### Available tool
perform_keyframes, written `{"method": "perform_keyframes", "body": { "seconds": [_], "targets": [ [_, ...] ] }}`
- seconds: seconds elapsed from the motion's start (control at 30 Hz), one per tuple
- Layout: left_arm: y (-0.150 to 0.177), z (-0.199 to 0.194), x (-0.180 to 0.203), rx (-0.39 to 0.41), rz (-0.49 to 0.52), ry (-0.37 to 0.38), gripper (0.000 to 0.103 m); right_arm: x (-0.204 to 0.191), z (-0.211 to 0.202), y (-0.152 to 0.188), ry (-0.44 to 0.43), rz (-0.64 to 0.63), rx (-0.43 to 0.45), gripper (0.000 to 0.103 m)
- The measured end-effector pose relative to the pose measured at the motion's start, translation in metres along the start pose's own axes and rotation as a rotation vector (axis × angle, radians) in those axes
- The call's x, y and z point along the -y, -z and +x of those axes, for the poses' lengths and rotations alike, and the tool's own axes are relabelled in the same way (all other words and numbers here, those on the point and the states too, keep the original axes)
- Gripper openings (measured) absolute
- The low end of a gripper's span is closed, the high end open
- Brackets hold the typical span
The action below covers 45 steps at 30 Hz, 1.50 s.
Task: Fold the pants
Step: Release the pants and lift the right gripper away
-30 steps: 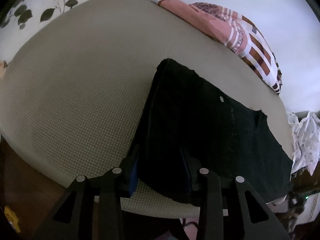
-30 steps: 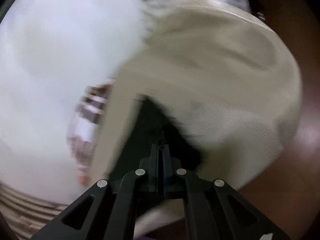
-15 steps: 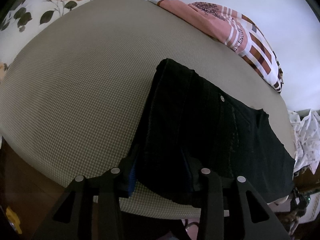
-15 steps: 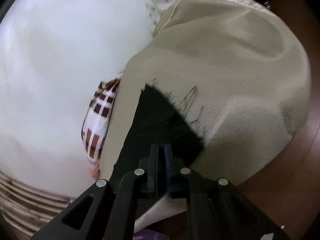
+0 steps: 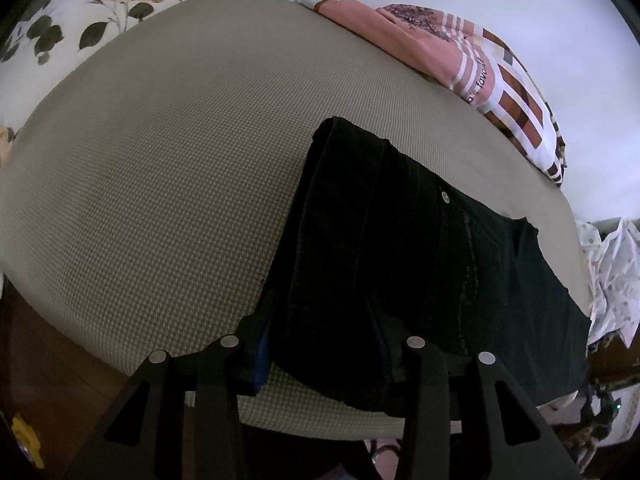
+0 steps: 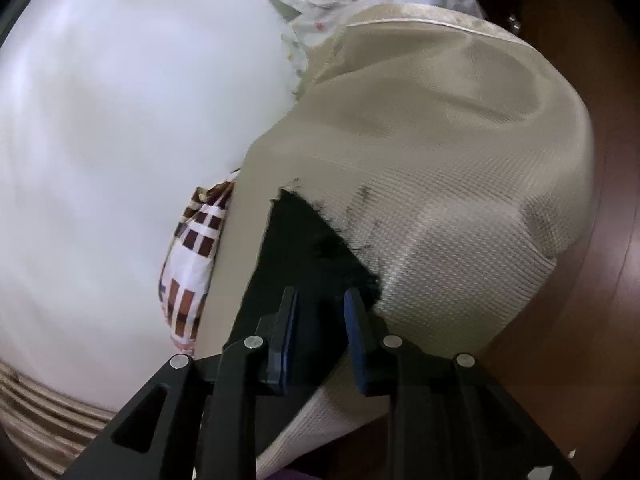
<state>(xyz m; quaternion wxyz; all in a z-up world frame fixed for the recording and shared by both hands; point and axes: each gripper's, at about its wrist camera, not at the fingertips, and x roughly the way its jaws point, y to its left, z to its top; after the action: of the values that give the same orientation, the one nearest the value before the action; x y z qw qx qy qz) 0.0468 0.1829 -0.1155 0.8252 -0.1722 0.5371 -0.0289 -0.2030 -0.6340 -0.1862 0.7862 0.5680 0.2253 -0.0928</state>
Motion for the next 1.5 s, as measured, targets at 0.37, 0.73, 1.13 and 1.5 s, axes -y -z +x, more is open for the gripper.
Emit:
{"method": "perform_keyframes", "body": {
  "seconds": [0.37, 0.73, 1.13, 1.5],
  "targets": [
    [-0.001, 0.005, 0.001, 0.018, 0.016, -0.016, 0.047, -0.103, 0.122, 0.020, 0.143, -0.515, -0.382, 0.032],
    [0.000, 0.008, -0.002, 0.026, -0.005, -0.001, 0.050, -0.128, 0.148, -0.007, 0.223, -0.559, -0.291, 0.029],
    [0.004, 0.007, 0.001, 0.050, 0.044, -0.017, 0.053, -0.173, 0.208, 0.027, 0.425, -0.802, -0.388, 0.038],
    [0.002, -0.022, -0.006, 0.178, 0.023, -0.052, 0.053, -0.213, 0.189, 0.033, 0.215, -0.713, -0.232, 0.044]
  ]
}}
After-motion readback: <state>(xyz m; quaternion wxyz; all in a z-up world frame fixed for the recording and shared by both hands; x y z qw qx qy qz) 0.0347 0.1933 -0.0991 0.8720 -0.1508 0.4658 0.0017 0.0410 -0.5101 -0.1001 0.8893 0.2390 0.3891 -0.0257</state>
